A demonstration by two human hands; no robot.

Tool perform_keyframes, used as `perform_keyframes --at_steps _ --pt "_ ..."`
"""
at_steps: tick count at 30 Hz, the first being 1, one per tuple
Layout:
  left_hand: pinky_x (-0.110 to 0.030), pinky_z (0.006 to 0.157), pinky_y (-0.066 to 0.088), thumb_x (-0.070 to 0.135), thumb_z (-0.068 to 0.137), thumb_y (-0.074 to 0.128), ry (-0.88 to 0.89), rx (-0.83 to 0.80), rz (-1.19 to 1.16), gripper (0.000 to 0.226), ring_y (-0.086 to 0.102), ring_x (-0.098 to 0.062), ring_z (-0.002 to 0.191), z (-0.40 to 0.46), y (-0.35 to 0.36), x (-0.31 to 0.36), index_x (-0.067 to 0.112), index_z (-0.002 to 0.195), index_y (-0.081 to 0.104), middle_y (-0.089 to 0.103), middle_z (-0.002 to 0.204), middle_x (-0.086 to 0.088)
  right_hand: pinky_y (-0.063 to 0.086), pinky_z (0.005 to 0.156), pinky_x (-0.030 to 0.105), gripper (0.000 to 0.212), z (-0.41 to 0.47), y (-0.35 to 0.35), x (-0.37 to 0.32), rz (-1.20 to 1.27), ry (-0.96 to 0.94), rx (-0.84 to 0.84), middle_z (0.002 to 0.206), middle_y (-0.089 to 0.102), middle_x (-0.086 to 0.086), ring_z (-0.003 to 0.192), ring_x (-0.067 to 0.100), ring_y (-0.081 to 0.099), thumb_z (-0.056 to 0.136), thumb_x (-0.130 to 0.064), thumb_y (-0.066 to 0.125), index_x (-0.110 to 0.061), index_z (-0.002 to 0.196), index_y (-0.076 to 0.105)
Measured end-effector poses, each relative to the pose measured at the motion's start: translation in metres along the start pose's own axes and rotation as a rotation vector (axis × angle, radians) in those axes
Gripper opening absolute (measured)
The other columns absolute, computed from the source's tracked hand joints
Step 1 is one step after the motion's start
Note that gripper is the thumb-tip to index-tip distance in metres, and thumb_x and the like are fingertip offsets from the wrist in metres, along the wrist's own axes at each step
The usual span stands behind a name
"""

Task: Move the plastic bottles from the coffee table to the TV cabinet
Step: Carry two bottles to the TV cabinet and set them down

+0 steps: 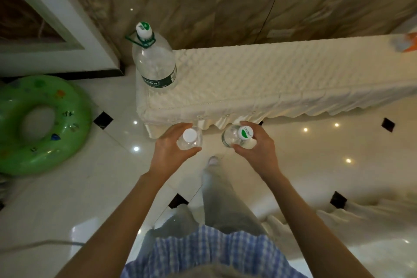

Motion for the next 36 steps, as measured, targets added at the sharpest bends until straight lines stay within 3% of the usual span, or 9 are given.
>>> perform_keyframes --at_steps 5,10,15,19,24,36 --pt "-0.013 0.095 0.042 0.022 0.059 0.089 -0.046 0.048 0.021 0.063 0.059 -0.013 0.106 0.069 0.026 0.0 0.007 0.114 0.063 0.065 0.116 -0.005 0.043 0.083 0.02 0.058 0.083 -0.014 0.012 -0.046 -0.042 -0.033 0.107 0.064 -0.002 0.097 0.015 0.061 0.063 -0.018 0.082 -0.019 0.116 0.06" --pt "-0.018 0.09 0.046 0.024 0.059 0.089 -0.079 0.065 0.045 0.062 0.061 -0.014 0.101 0.136 0.046 -0.013 0.006 0.112 0.064 0.066 0.112 -0.006 0.052 0.085 0.041 0.057 0.153 -0.008 0.027 -0.063 -0.055 -0.065 0.112 0.063 0.001 0.101 0.02 0.06 0.066 -0.02 0.081 -0.018 0.118 0.058" --pt "-0.005 0.087 0.039 0.023 0.056 0.09 -0.13 0.079 0.041 0.06 0.061 -0.012 0.095 0.197 0.066 -0.041 0.009 0.109 0.065 0.067 0.107 -0.005 0.05 0.085 0.032 0.059 0.215 0.01 0.035 -0.044 -0.034 -0.054 0.113 0.064 0.003 0.099 0.018 0.06 0.065 -0.015 0.083 -0.014 0.119 0.059" --pt "-0.017 0.089 0.047 0.024 0.057 0.089 -0.14 0.051 0.036 0.06 0.062 -0.016 0.099 0.239 0.079 -0.069 0.009 0.109 0.065 0.067 0.108 -0.005 0.052 0.085 0.033 0.059 0.262 0.029 0.047 -0.078 -0.049 -0.046 0.11 0.065 0.005 0.098 0.019 0.062 0.063 -0.014 0.084 -0.012 0.117 0.06" --pt "-0.031 0.089 0.053 0.039 0.062 0.084 -0.111 -0.025 0.11 0.06 0.064 -0.017 0.101 0.288 0.095 -0.109 0.008 0.11 0.065 0.067 0.111 -0.005 0.047 0.086 0.022 0.062 0.317 0.05 0.062 -0.072 0.027 -0.096 0.112 0.063 -0.004 0.101 0.014 0.061 0.064 -0.016 0.085 -0.021 0.119 0.058" --pt "-0.023 0.092 0.046 0.025 0.063 0.086 -0.13 0.002 0.129 0.061 0.061 -0.022 0.105 0.392 0.134 -0.168 0.005 0.115 0.06 0.064 0.114 -0.01 0.047 0.092 0.023 0.064 0.434 0.099 0.106 -0.1 0.055 -0.119 0.118 0.064 0.001 0.105 0.012 0.058 0.064 -0.015 0.085 -0.017 0.121 0.057"
Point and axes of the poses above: each hand's wrist, its own z-axis towards the middle knuckle, its own y-axis out of the palm, x = y × z, the point moved 1 cm from there along z, towards the middle knuckle
